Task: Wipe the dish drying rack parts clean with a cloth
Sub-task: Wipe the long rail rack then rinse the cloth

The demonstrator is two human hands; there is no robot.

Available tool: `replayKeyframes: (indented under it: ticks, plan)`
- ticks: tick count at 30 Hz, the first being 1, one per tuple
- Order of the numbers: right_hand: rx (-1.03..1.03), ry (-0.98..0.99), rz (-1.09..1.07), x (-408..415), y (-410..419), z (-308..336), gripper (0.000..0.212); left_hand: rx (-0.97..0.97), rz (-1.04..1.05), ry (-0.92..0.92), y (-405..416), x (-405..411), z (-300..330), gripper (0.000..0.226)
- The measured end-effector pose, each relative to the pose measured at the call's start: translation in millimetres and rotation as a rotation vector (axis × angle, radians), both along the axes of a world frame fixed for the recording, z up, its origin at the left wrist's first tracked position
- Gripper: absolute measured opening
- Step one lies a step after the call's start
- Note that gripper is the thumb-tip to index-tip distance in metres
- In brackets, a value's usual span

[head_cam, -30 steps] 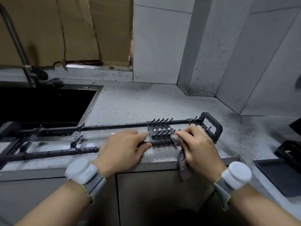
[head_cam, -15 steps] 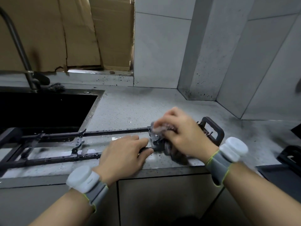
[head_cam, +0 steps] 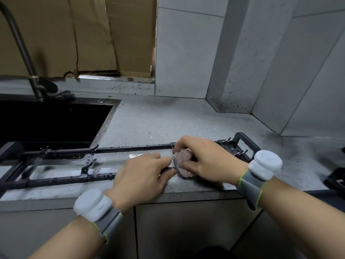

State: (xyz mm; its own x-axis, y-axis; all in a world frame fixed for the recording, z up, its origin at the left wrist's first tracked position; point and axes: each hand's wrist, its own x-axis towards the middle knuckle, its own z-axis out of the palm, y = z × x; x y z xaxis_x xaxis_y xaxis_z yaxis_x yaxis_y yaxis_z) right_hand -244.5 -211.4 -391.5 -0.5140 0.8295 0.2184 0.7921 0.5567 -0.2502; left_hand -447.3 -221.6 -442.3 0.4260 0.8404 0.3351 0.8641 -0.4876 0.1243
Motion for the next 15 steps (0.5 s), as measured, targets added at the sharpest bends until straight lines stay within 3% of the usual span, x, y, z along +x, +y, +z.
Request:
replayKeyframes:
  ticks: [10, 15]
  plan:
    - [0.074, 0.005, 0.031, 29.0, 4.9, -5.3, 0.014, -0.017, -0.001, -0.010, -2.0, -2.0, 2.9, 0.039]
    - [0.030, 0.211, -0.116, 36.7, 8.1, -3.5, 0.024, -0.030, -0.003, -0.010, -1.3, -1.3, 3.7, 0.039]
